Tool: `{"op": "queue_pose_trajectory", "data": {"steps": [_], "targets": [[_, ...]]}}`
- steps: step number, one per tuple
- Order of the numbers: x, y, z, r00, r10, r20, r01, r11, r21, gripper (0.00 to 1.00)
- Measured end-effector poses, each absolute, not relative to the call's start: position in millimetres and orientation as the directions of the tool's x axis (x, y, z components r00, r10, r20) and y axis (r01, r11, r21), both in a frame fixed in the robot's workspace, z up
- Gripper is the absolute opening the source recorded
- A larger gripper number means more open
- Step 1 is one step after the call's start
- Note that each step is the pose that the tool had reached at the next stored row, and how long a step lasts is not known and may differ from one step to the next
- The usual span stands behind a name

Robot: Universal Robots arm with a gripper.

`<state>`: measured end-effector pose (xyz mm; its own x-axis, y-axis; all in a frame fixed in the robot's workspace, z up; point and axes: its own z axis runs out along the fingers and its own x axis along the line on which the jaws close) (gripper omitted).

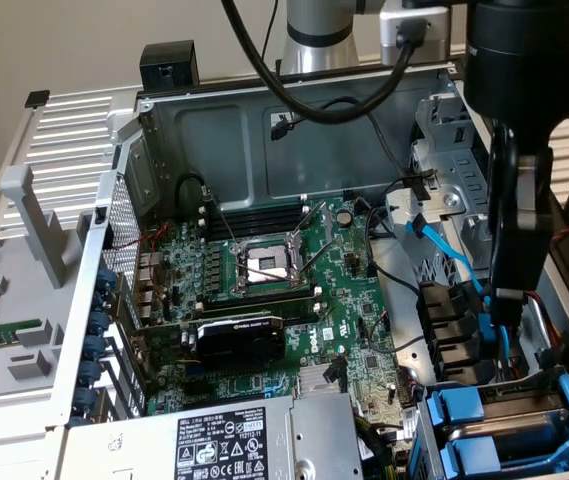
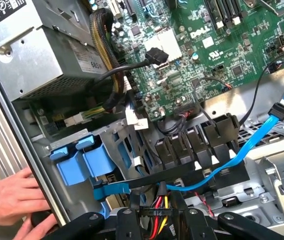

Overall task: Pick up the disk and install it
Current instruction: 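Insert the first disk wire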

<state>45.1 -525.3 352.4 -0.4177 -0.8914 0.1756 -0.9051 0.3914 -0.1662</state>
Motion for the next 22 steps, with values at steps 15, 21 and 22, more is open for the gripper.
{"op": "queue_pose_trajectory", "data": {"steps": [15,21,22], "targets": [[45.1,-524.3,353.2,-0.473,-0.864,0.173,-0.877,0.442,-0.192,0.43],[45.1,-523.9,371.7,-0.481,-0.86,0.172,-0.872,0.449,-0.196,0.43],[45.1,-523.9,376.4,-0.481,-0.859,0.172,-0.872,0.449,-0.196,0.43]]}}
